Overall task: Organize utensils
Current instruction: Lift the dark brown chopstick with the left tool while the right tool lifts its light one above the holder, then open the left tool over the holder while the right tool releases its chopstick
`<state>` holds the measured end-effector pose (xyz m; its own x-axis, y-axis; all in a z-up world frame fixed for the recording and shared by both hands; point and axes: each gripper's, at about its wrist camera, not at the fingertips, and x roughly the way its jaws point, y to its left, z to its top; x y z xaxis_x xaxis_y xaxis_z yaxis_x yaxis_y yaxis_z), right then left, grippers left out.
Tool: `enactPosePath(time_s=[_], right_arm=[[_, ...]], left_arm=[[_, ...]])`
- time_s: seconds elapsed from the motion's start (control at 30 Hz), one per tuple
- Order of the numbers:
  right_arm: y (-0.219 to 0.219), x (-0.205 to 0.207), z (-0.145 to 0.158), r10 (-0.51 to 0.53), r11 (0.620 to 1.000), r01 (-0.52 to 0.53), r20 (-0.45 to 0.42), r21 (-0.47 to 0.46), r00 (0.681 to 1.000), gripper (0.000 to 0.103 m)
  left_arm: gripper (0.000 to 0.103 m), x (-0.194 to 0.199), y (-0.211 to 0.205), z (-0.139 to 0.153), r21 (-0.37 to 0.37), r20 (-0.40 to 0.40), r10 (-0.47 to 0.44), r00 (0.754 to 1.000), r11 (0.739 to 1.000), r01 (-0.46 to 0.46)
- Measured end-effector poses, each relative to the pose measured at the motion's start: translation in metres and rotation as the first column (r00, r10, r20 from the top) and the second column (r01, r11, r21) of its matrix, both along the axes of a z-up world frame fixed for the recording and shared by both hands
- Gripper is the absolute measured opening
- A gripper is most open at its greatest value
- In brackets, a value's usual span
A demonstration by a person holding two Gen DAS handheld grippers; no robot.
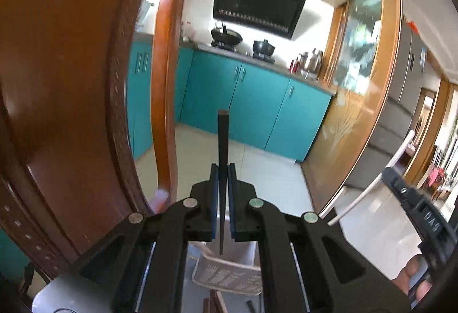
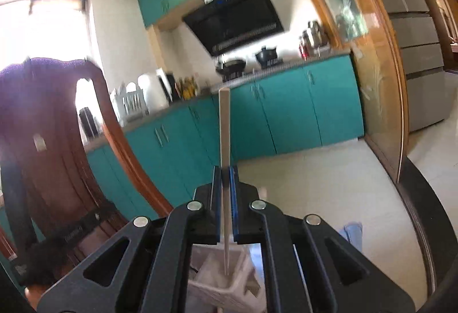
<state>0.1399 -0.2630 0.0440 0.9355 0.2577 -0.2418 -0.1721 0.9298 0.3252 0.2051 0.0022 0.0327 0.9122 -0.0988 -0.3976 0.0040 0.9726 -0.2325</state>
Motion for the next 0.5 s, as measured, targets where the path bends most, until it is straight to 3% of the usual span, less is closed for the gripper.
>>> enactPosePath(time_s=[0.33,0.4,0.5], right_arm=[[0.021,-0.015,-0.052,0.078,0.989,-0.089,-0.093,-0.118,0.993,0.007],[0.021,-0.02,-0.06,0.094,0.986,-0.108,-0.109,-0.131,0.99,0.011],[0.023,-0.028,-0.066,0.098,0.98,-0.115,-0.114,-0.16,0.989,0.025]], left_arm=[[0.007,0.005,-0.009,-0.04,0.065,-0.086,-0.012,0.996,0.998,0.017],[0.007,0.0,-0.01,-0.045,0.066,-0.095,-0.027,0.995,0.997,0.034],[0.007,-0.005,-0.013,-0.046,0.085,-0.077,-0.041,0.996,0.995,0.048]])
